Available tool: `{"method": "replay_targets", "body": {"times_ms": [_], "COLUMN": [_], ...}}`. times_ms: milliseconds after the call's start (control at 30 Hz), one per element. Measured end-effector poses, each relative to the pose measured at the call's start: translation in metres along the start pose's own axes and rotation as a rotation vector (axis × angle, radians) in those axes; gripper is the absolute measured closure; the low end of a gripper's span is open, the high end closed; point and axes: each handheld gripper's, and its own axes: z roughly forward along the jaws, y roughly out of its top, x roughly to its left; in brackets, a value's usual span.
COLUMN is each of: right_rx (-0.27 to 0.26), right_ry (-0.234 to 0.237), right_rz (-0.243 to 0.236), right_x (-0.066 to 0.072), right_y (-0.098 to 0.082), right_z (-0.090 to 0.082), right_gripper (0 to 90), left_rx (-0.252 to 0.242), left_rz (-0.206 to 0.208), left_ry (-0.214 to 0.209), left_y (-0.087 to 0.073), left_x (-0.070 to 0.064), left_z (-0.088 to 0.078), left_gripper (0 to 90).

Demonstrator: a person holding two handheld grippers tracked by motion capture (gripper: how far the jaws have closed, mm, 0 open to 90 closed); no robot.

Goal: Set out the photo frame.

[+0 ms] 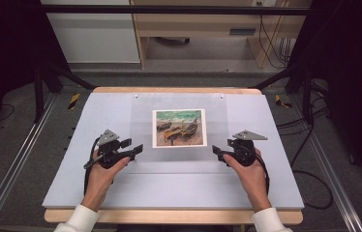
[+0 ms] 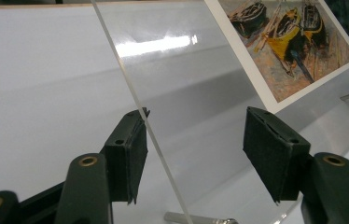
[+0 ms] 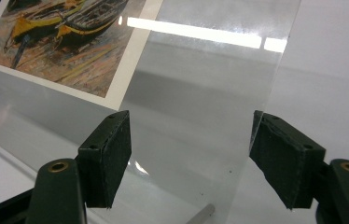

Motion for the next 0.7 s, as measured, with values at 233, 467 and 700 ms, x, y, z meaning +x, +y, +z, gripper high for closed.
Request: {"method": "replay_targets", "body": {"times_ms": [233,467,700], "right_rx": [-0.009,-0.015,-0.017], "right_ry": [-0.007,-0.027,-0.044], "right_rz": [-0.005,-0.04,-0.057], "right_x": [0.002,0.006,0.01], "right_y": [-0.002,-0.006,-0.01], "right_z": [-0.003,-0.009,-0.016], "right_gripper": [32.0,36.2,40.4], "left_rx": [-0.002,-0.016,-0.013], "left_rz": [-0.002,0.004,0.004], "left_ry": [-0.001,0.015,0.032], "left_y": [-0.004,-0.008,-0.011], "left_x": [0.0,-0.005,-0.01], "left_z": [-0.002,-0.009,-0.015], "left_gripper": [40.3,44.5,48.2]}}
